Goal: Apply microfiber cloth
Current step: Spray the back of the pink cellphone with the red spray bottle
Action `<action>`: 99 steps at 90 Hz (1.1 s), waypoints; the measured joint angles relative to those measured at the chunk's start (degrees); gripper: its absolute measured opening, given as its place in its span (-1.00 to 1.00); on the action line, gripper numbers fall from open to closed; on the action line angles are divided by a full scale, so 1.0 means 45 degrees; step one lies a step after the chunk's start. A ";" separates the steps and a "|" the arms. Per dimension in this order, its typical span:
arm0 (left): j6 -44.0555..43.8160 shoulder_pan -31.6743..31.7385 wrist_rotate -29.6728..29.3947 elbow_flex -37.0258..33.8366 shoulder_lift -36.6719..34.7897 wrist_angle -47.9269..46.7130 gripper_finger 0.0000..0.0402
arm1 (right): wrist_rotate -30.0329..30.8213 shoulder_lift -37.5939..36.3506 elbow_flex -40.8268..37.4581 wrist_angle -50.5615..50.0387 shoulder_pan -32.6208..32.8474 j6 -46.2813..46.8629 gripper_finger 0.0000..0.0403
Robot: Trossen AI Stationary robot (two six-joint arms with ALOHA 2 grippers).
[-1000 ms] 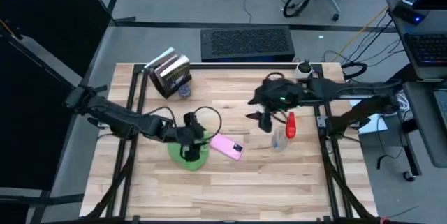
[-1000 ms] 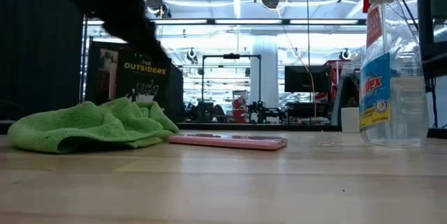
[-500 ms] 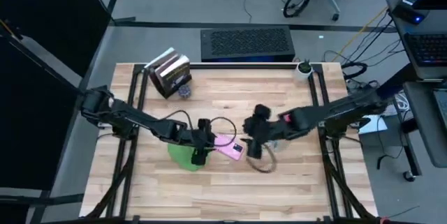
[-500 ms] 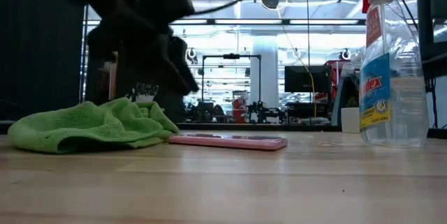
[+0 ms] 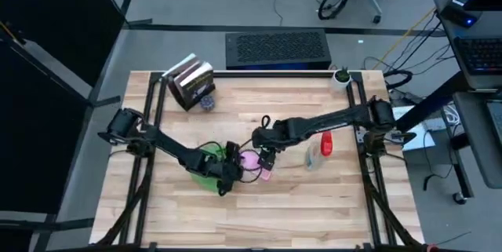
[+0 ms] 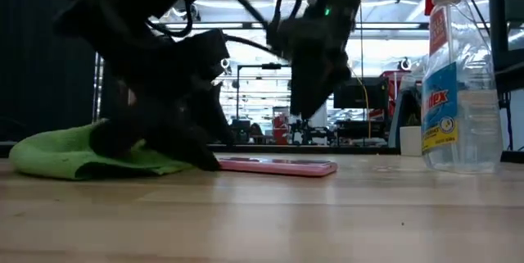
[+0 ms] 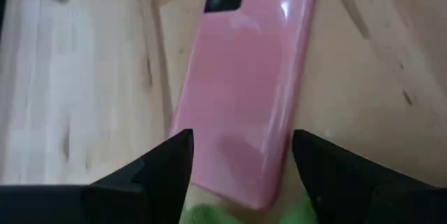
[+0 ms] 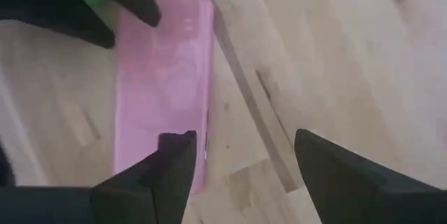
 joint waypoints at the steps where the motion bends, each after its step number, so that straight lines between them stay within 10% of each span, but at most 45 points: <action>1: 0.0049 0.0000 -0.0012 0.0003 0.0041 0.0061 0.16 | -0.0061 0.0039 0.0000 0.0006 -0.0024 0.0011 0.12; 48: 0.0344 0.0144 -0.0854 -0.0009 -0.1343 -0.0837 0.16 | -0.0423 -0.0015 0.0005 0.0006 0.0988 0.0339 0.12; 73: -0.0687 0.2761 0.3287 -0.0004 -0.1625 -0.0020 0.16 | -0.0151 0.0466 0.0000 0.2045 0.3220 0.0629 0.12; 99: -0.0772 0.3969 0.4443 -0.0008 -0.0817 0.0592 0.16 | 0.0272 0.1815 0.0005 0.3307 0.3848 0.0553 0.12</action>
